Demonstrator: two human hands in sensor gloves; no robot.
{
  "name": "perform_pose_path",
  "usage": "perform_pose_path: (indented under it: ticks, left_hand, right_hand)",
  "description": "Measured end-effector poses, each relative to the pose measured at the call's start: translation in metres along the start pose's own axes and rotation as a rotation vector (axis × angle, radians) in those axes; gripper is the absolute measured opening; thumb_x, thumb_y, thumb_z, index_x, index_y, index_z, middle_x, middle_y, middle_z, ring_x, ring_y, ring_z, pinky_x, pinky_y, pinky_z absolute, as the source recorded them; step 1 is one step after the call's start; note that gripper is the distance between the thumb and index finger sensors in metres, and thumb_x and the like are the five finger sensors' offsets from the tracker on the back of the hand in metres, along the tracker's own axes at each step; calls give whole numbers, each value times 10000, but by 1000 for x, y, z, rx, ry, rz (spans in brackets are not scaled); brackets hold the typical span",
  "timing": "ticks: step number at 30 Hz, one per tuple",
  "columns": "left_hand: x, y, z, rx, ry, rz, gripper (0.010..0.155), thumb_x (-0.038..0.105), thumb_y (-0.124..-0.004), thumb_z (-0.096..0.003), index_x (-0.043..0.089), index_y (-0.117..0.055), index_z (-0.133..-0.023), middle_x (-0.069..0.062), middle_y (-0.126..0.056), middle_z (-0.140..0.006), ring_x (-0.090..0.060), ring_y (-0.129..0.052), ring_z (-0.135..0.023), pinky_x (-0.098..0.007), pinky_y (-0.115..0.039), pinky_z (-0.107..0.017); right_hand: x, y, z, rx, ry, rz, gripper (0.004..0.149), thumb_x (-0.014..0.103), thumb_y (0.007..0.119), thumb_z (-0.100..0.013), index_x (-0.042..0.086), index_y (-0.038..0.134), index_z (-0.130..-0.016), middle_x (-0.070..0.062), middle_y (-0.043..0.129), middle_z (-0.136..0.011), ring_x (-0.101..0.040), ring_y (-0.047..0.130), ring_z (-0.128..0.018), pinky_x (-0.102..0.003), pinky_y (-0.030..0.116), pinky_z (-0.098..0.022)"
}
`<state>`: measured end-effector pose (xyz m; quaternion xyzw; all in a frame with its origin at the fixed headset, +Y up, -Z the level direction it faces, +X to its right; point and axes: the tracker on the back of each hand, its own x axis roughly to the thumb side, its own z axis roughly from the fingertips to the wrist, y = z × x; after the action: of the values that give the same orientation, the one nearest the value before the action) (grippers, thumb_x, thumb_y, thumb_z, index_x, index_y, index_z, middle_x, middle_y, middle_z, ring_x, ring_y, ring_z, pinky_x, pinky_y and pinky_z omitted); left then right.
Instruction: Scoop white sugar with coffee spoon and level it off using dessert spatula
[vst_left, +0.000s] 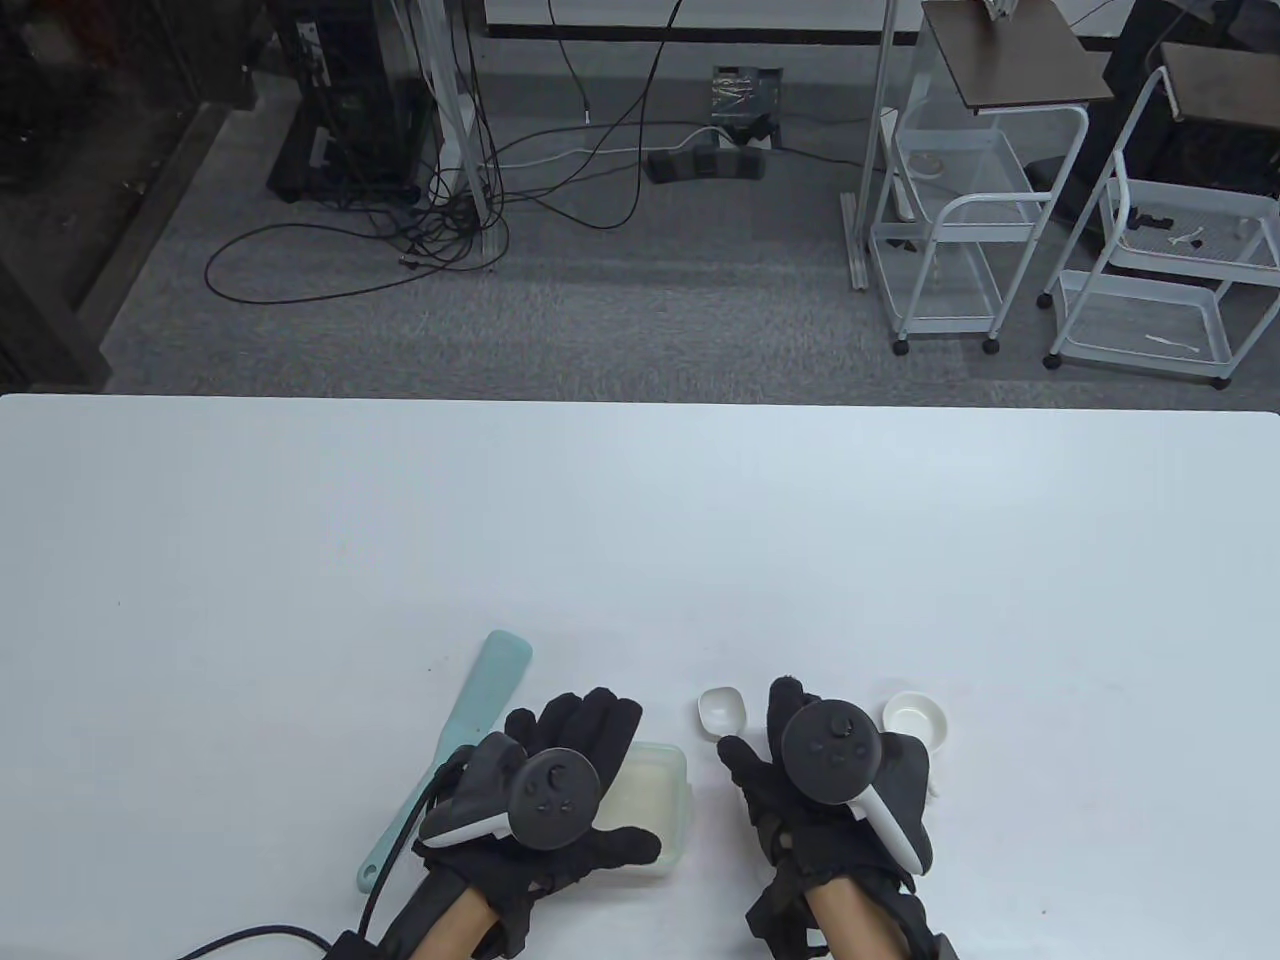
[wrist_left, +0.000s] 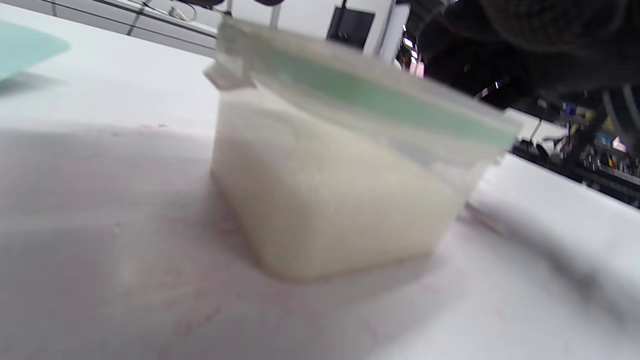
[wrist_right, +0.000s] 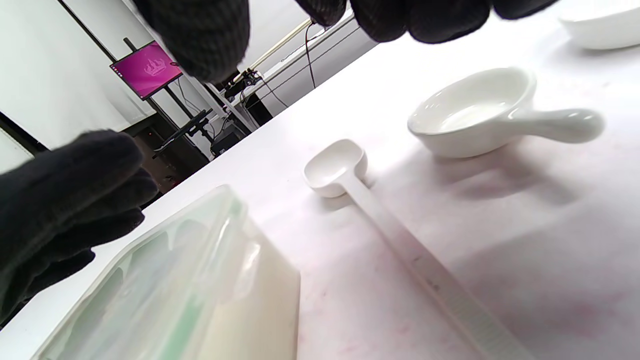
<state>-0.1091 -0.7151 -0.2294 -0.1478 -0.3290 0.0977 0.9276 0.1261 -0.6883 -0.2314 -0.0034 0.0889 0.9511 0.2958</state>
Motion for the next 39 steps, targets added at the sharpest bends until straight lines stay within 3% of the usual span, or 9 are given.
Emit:
perform_pose_path:
  ticks: [2,5,15,27,39]
  left_hand:
    - [4,-5,-4,-61,-16,-58,1220,793,-724,-372,112,-141,-1200,-301,-192,-1257,-645,-340,-1090,-830,-344,-689]
    - [6,-9,-8,-71,2,-79,1226,755,-802,-375,96,-183,-1203,-274,-260,-1266,-630,-379,-1093,-831,-360,-690]
    - [6,-6,-9,-44,-15,-81,1210,733,-835,-355,95,-259,-1207,-268,-373,-1266,-612,-477,-1078,-826,-392,-690]
    - [1,19,3,40,8,-74,1198,737,-831,-362,97,-276,-1210,-272,-380,-1263,-620,-481,-1069,-844,-371,-678]
    - [-89,61,60,264,357,-46,1175,743,-796,-392,67,-287,-1208,-338,-375,-1235,-638,-476,-1050,-880,-332,-639]
  right_hand:
    - [-1,0,0,-1,4,0,786,383,739,-565,-52,369,-1106,-417,400,-1101,-686,501,-922,-791,490,-638]
    - [-1,0,-1,12,5,0,795,382,748,-563,-51,362,-1106,-419,386,-1103,-681,492,-929,-790,490,-640]
    - [-1,-1,-1,7,-10,-12,805,385,748,-561,-53,352,-1108,-417,373,-1107,-682,486,-933,-790,490,-641]
    - [0,1,-1,14,-9,-6,816,388,745,-563,-58,333,-1108,-420,349,-1109,-686,476,-933,-788,492,-641]
    - [-1,0,0,23,-2,-15,820,391,744,-563,-59,328,-1108,-422,341,-1110,-691,472,-933,-790,492,-639]
